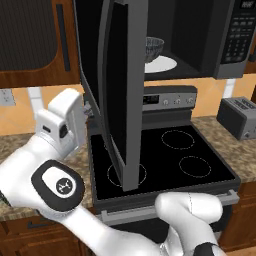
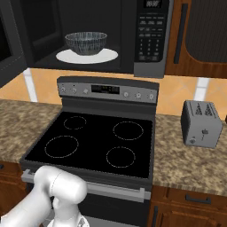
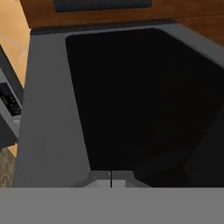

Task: Open the microwave, place the bowl with waffle inside the microwave, then close the microwave door and turn it on.

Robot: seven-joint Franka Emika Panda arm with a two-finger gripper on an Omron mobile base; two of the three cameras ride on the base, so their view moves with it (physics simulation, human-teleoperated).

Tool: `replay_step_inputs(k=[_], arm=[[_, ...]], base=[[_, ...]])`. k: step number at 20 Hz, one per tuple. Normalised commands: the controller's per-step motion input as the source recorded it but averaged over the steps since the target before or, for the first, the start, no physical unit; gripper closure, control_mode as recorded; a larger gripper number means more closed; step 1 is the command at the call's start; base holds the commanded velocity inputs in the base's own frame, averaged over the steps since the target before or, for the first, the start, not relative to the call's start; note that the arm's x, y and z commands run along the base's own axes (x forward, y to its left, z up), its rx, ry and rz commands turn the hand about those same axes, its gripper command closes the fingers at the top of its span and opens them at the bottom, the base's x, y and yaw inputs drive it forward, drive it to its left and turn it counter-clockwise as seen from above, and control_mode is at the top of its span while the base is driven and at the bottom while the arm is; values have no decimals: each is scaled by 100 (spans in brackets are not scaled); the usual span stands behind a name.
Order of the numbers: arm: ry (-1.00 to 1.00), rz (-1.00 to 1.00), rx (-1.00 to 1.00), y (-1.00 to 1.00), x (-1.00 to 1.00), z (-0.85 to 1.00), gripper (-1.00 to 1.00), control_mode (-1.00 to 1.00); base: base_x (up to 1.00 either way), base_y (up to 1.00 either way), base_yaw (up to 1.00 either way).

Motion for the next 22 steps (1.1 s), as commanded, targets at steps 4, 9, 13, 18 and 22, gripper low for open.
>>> replay_step_inputs(k=[4, 9, 13, 18, 22], arm=[[0, -3, 0, -100, 66, 24, 100, -100], [0, 0, 3, -100, 60, 7, 100, -100], [6, 2, 16, -100, 86, 14, 100, -100], [5, 15, 40, -98, 100, 45, 100, -100], [13, 13, 40, -89, 86, 39, 100, -100]], base=[[0, 0, 0], [0, 0, 0], [0, 0, 0], [0, 0, 0], [0, 0, 0]])
